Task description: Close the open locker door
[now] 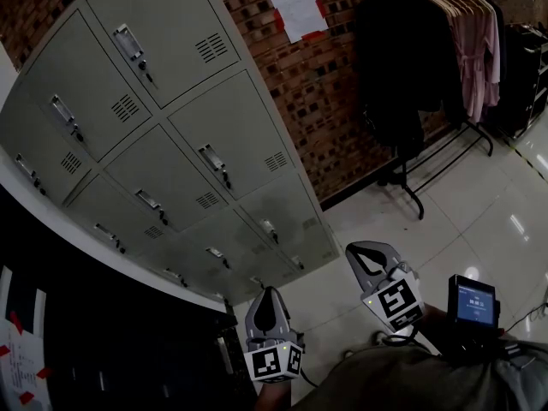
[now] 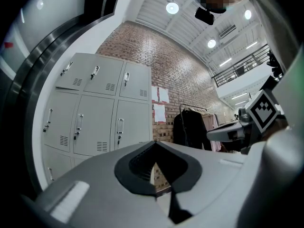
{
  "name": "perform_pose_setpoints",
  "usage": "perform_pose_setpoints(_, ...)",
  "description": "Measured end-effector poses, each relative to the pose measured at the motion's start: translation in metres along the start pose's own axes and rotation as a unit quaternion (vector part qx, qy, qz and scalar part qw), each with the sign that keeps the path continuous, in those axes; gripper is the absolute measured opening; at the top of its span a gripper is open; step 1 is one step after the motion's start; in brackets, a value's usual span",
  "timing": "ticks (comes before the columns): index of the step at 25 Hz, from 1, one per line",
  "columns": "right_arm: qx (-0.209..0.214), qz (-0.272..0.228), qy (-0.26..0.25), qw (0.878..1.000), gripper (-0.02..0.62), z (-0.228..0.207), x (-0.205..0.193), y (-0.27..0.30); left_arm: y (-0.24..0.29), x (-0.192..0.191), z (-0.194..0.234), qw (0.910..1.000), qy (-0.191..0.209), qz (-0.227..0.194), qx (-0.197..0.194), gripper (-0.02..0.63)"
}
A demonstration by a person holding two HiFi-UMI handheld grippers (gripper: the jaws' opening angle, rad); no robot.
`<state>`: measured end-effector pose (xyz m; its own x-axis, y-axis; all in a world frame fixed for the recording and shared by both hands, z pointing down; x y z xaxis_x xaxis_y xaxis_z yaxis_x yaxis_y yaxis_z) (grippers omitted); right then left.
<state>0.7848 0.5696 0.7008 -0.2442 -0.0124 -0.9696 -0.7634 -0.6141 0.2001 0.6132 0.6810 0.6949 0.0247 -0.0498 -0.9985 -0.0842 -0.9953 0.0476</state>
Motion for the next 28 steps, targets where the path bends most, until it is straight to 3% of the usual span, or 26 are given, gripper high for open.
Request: perform_pose_setpoints(28, -0.003, 0.008, -0.010, 1.000, 0.006, -0.013, -0.001, 0.017, 0.020, 0.000, 0.003, 1.0000, 0.007, 0.002, 0.000, 0.002)
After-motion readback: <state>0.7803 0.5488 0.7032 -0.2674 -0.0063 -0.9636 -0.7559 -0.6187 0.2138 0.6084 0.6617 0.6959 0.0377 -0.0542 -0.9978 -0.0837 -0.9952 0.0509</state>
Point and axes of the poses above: the fingertips, and each gripper's own axes: y forward along the fingers, z to its left, x out of its top, the point moved 4 cm from there along -y, backward along the fingers, and after that the axes turned 8 degrees about z, right-handed, at the moved point
